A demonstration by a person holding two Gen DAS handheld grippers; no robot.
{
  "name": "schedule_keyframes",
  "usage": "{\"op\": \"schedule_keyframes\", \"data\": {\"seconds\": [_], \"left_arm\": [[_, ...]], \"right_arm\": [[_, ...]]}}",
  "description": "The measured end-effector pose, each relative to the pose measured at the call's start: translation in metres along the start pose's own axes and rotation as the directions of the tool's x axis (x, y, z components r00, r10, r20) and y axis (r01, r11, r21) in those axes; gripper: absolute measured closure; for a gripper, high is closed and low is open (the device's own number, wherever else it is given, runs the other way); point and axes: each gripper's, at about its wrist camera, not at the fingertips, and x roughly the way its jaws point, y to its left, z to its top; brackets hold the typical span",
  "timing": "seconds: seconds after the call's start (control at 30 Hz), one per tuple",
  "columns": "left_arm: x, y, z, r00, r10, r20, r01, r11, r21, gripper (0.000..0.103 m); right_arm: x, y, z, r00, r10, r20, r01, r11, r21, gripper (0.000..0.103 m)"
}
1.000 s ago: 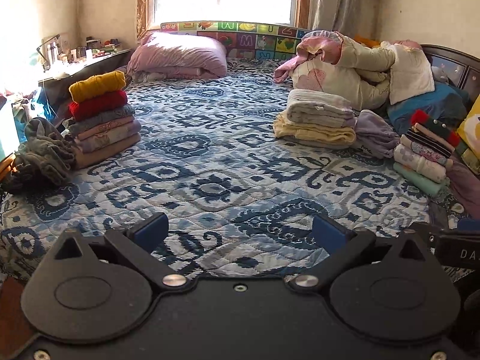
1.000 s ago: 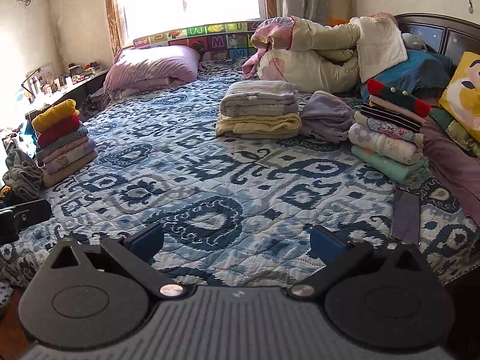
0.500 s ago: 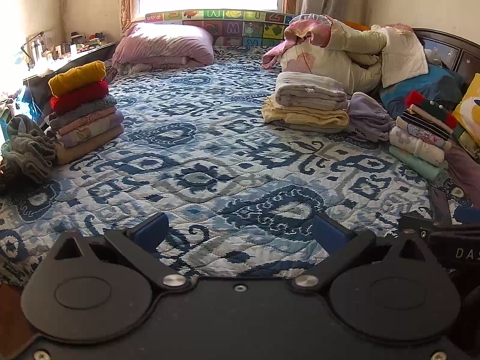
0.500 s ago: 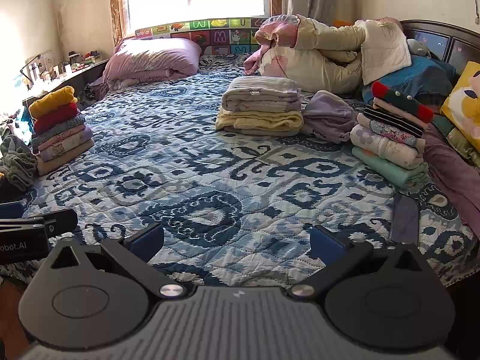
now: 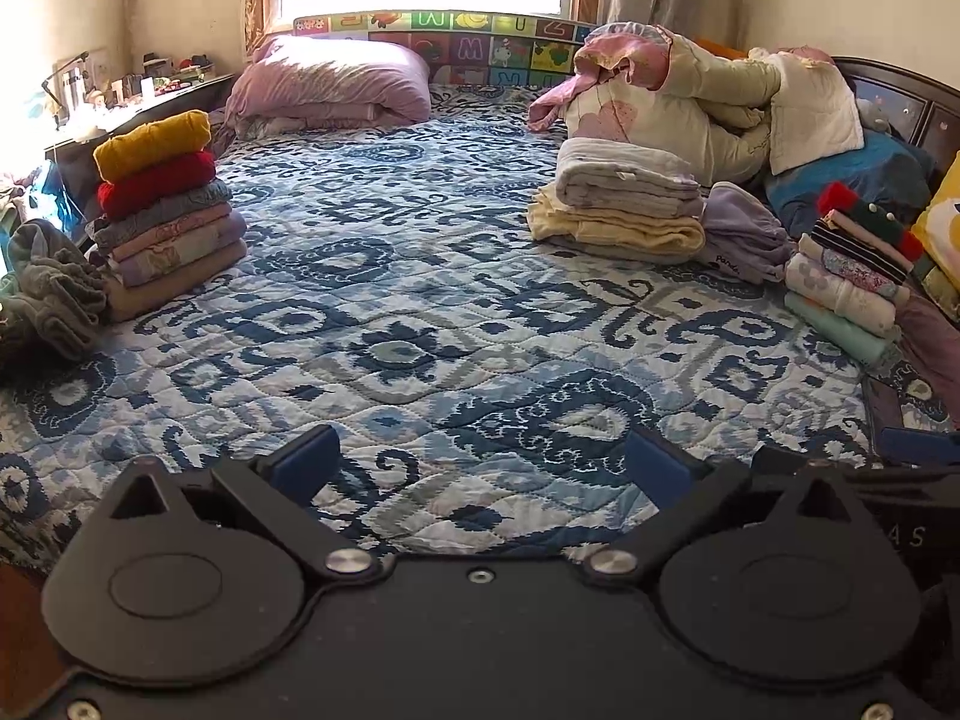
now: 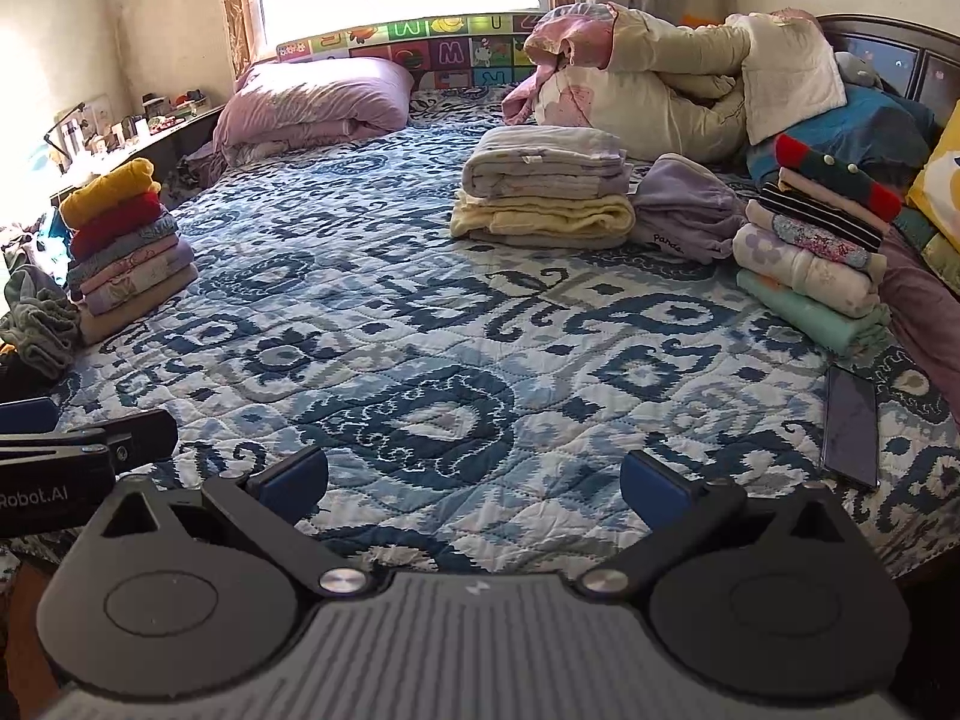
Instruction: Fold clothes
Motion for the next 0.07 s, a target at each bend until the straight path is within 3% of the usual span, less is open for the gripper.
{"op": "schedule_keyframes", "data": {"seconds": [0.07], "left_arm": [[-0.0017, 0.0009, -0.0005, 1.0, 0.01, 0.012, -0.01, 1.0, 0.004, 0.0]], "right_arm": [[0.0005, 0.0022, 0.0, 1.0, 0.003, -0.001, -0.003, 1.0, -0.005, 0.0]]}}
